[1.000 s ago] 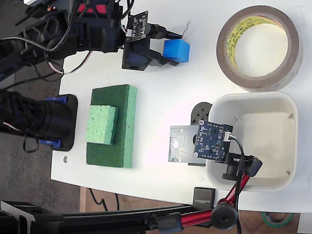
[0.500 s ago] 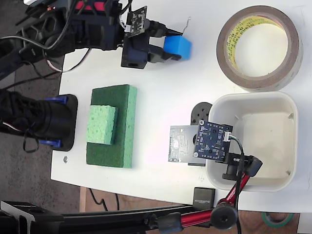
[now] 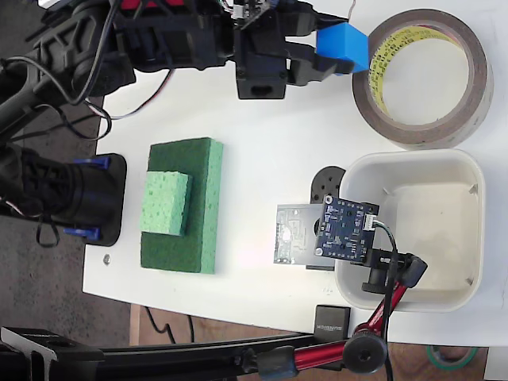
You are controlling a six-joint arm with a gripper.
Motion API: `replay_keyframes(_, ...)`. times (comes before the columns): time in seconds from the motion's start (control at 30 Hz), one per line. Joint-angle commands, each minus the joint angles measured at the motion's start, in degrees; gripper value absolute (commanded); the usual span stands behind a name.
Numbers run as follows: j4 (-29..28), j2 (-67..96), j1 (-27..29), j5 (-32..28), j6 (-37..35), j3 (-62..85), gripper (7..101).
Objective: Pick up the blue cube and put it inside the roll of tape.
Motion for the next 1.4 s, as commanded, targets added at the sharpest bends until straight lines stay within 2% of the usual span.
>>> replay_keyframes(0.03,-2.8,-2.0,1.6,-3.6,-0.5,-1.6,29.8)
replay_keyframes(0.3,-3.7,-9.6,3.6,-6.1,-2.2,-8.6,30.9)
replay_keyframes(0.5,-5.0,-10.0,4.2,-6.6,-2.6,-8.2,36.6)
replay_keyframes(0.87,-7.3,-11.2,4.7,-8.3,-3.3,-8.3,97.6)
replay_keyframes(0.9,-7.4,-11.3,4.7,-8.3,-3.2,-8.3,100.0)
replay_keyframes(1.0,-7.1,-11.1,4.9,-8.9,-3.2,-8.3,100.0)
replay_keyframes(1.07,-4.9,-9.1,4.7,-8.0,-3.7,-7.6,100.0)
replay_keyframes(1.2,-3.3,2.7,4.6,-5.8,-4.6,2.6,100.0)
replay_keyframes(1.4,6.5,25.7,5.2,-1.8,-6.4,19.8,100.0)
